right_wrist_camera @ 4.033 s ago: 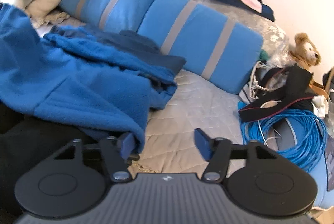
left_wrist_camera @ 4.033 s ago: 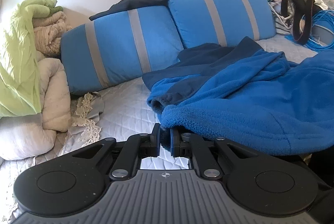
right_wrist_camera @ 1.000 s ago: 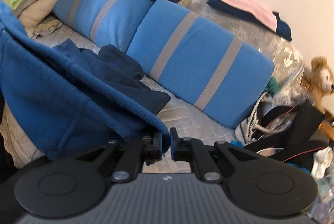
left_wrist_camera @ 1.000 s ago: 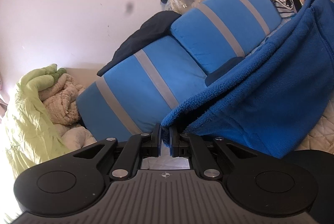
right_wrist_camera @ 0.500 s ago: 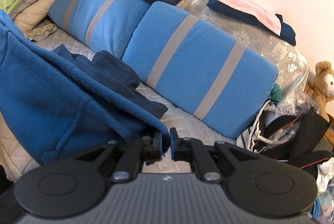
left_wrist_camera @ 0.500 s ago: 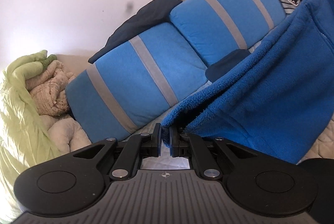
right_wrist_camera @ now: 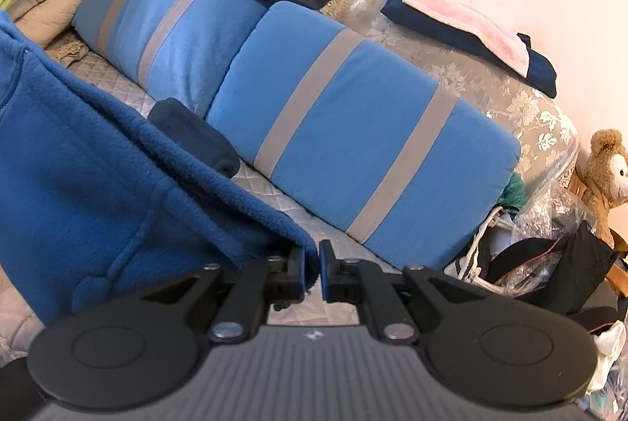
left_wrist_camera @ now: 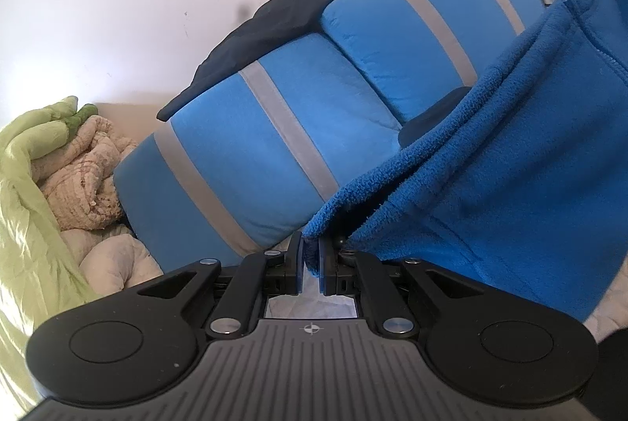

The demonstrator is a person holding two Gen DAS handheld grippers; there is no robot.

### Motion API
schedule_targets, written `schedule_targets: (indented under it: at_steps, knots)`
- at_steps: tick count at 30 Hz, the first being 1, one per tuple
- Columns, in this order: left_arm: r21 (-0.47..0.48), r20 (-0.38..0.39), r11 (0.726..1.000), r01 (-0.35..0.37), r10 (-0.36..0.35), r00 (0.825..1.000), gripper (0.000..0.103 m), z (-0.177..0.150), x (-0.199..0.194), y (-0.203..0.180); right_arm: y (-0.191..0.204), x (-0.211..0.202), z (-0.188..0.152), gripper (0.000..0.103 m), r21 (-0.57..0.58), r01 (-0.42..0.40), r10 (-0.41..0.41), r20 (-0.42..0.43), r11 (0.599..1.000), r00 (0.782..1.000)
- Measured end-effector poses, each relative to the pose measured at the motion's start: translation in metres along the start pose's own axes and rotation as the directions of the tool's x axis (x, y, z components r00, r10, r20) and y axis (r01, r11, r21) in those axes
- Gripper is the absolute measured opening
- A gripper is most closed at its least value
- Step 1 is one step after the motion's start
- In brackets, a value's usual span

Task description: Fold clothes

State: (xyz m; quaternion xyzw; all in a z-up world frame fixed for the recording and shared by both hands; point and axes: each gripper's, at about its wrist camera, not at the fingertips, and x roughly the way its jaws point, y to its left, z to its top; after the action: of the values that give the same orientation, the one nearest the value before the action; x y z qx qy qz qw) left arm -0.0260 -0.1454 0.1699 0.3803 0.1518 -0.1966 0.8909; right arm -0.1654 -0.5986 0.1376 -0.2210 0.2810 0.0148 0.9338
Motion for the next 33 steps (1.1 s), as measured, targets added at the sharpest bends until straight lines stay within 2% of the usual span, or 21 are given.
schedule_targets:
  at_steps: [12,23,33]
  knots:
    - [0.063,-0.042,0.998,-0.008,0.011,0.999,0.008,0.021,0.051,-0.005,-0.013,0.056,0.007,0.018,-0.017,-0.002,0.002,-0.030,1.000,1.000]
    - [0.121,-0.102,0.993,0.005,0.008,0.995,0.008,0.020,0.110,-0.015,-0.011,0.106,0.003,0.021,-0.095,-0.013,0.006,-0.073,0.995,0.997]
    - [0.154,-0.154,0.988,0.013,0.011,0.988,0.008,0.024,0.158,-0.017,-0.012,0.153,0.010,0.022,-0.121,-0.006,-0.005,-0.094,0.993,0.996]
